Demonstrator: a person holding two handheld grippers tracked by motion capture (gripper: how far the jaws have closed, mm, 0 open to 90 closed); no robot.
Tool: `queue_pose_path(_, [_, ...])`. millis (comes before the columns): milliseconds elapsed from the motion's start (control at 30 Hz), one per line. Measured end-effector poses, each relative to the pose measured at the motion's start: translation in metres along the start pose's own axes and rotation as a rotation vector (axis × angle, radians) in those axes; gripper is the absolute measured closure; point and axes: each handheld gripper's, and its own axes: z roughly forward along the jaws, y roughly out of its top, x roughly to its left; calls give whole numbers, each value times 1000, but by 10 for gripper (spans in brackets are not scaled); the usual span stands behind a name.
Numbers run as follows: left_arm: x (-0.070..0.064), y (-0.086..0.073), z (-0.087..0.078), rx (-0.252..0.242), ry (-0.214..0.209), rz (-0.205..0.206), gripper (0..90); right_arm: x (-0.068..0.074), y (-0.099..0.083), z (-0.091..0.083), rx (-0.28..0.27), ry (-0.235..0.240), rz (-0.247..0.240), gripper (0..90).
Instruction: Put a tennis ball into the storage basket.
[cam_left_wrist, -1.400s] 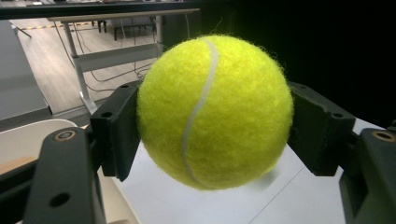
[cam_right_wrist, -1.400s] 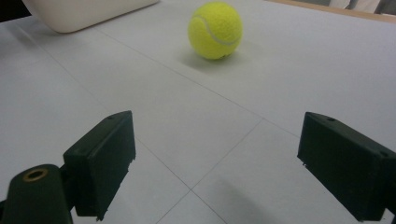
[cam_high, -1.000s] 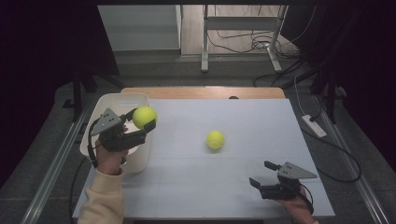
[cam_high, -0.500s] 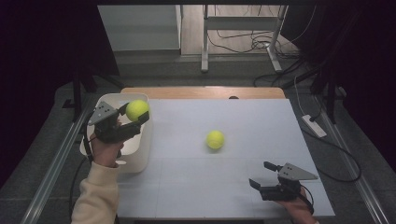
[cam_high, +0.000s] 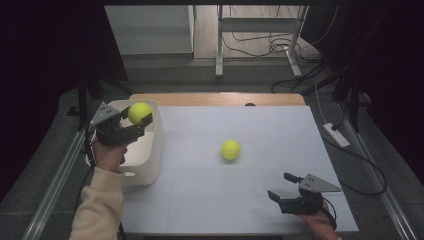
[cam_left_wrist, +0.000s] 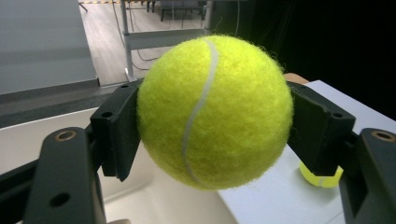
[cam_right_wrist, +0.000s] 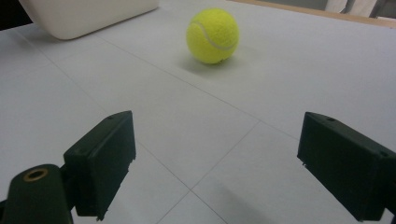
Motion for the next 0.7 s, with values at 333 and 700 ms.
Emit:
queue_pose_path(333, [12,5,3,12,31,-19,271,-1,0,0,-1,-3,6,117])
queue_pose_path(700, [29,7,6,49,76,-39,271,-2,-1,0,-1,-5,7,117])
